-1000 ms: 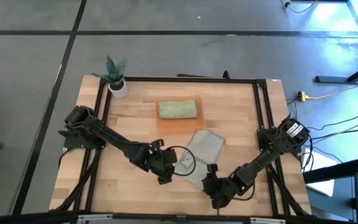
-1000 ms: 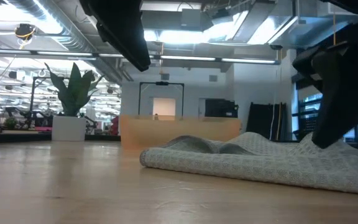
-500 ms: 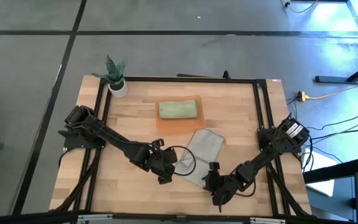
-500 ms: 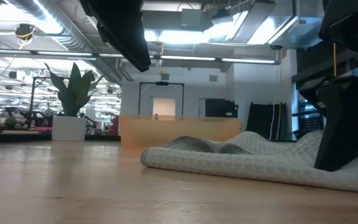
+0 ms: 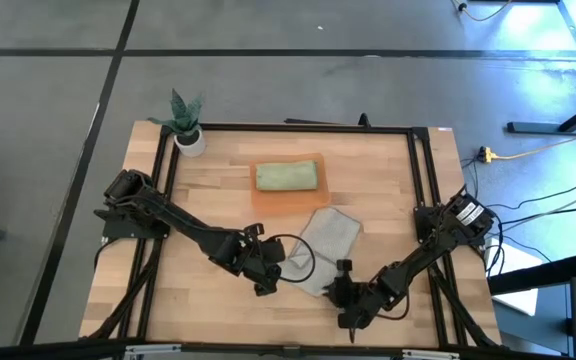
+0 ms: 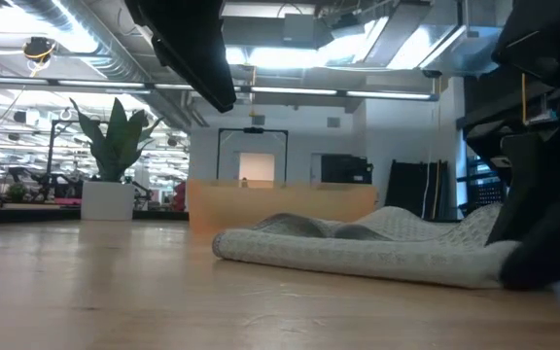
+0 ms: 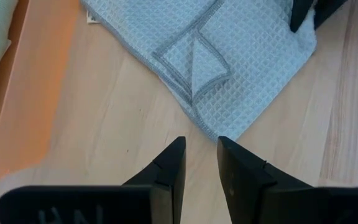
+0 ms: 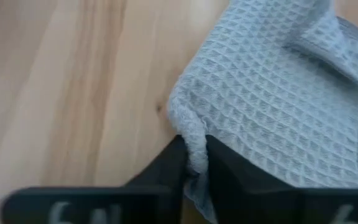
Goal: Roll microfiber towels into tight, uniform cylinder then place into a basket
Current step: Roll the gray microfiber towel
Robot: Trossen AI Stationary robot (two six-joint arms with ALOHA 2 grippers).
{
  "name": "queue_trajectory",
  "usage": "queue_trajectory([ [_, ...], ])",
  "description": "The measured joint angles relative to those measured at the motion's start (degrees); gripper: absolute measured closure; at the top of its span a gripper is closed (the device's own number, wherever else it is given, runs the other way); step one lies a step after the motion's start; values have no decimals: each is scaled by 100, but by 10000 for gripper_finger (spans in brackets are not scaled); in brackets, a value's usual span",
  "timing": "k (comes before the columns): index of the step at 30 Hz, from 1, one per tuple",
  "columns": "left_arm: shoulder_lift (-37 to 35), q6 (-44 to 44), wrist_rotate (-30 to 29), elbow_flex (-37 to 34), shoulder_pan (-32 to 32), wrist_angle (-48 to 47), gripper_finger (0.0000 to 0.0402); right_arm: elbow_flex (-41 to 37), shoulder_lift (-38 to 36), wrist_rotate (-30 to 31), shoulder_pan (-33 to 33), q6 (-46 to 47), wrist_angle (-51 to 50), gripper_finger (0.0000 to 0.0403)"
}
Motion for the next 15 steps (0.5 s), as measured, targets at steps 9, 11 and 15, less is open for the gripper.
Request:
queue_trajectory([
  [9, 0, 2, 0, -2, -2, 0, 319, -43, -260, 12, -20, 827, -126, 375],
  [11, 0, 0, 0, -2, 0, 2, 319, -51, -379, -66, -23, 1046, -185, 379],
  [15, 0, 2, 0, -4, -2, 2, 319, -48, -634, -68, -18, 1453, -158, 387],
])
